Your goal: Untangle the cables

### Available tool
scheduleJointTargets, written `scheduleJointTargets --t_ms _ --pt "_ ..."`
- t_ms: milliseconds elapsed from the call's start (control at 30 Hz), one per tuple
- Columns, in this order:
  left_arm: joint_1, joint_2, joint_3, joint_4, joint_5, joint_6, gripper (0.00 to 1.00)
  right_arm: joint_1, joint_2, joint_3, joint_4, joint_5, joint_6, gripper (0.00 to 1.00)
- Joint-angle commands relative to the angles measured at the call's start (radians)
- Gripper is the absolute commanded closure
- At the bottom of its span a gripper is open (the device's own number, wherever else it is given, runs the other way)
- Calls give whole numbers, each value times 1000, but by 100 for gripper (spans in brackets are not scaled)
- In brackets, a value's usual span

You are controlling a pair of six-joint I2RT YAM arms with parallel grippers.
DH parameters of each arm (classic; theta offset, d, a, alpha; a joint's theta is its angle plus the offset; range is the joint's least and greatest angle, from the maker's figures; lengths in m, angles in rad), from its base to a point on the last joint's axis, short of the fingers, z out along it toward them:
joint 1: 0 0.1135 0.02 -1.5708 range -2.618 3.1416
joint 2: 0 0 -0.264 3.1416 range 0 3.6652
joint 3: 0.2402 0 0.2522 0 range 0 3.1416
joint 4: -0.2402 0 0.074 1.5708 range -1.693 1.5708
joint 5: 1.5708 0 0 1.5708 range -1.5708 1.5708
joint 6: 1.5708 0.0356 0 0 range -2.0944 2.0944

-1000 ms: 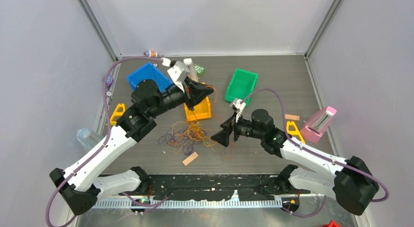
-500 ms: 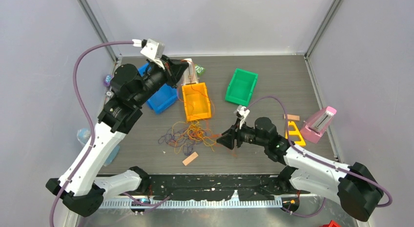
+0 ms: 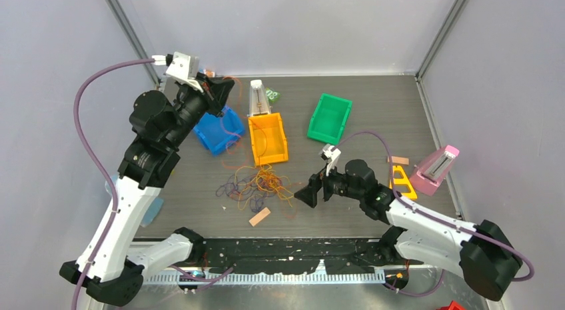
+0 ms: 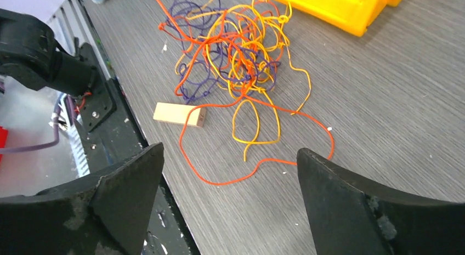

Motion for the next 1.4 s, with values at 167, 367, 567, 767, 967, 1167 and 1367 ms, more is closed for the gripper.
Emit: scheduleJointTargets --t_ms 167,367,567,767,967,1167,1367 --pt "10 1 68 24 69 -3 100 82 225 172 51 -5 -31 3" --pt "13 5 94 26 59 4 100 145 351 202 92 51 1 4" --pt "19 36 165 18 58 2 100 186 499 140 285 57 137 19" --pt "61 81 264 -79 -127 38 100 203 486 47 321 175 231 94" --pt "265 198 363 -147 -131 -31 100 202 165 -50 41 398 236 95" --pt "429 270 375 -65 -29 -172 100 200 -27 -106 -173 480 322 95" --pt "476 349 438 -67 -22 -209 100 201 -227 -130 -473 692 495 95"
